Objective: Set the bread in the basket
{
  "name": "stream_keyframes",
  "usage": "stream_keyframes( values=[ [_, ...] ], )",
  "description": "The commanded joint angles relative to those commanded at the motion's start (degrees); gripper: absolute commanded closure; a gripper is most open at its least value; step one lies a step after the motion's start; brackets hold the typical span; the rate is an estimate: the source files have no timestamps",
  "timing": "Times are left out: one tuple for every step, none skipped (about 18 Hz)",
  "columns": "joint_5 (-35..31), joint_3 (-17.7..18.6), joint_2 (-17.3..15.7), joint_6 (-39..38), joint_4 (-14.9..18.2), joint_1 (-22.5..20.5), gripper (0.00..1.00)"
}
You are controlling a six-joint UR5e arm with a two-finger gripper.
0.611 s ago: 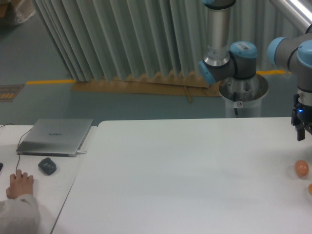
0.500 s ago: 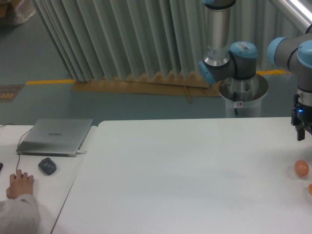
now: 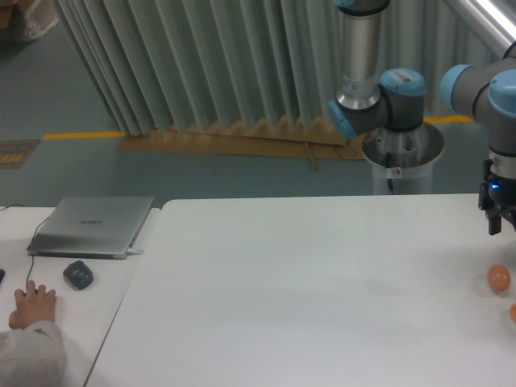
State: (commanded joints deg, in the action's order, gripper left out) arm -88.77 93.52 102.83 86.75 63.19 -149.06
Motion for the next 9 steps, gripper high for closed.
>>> stream_keyframes(
  values=[
    [0.0,-0.26,0.53,-0.26,0.0,0.09,0.0],
    [0.09,-0.61,1.14,-0.26,0.0,0.09,0.0],
    [0.09,-1.05,1.76,0.08,0.0,0.09,0.0],
    [0.09,-1.4,2.2,0.09,0.0,0.18,0.0],
    [0.09,-1.84,2.72,0.09,0.0,0.26,0.0],
    [0.09,-2.19,3.25,0.09,0.0,0.26,0.0],
    [0.0,-2.63,3.52,0.0,0.0,0.61,0.0],
    [0.0,-2.81,3.96,0.0,0.0,0.7,0.0],
    [0.0,-2.99,4.13,0.0,0.0,0.7,0.0]
  ],
)
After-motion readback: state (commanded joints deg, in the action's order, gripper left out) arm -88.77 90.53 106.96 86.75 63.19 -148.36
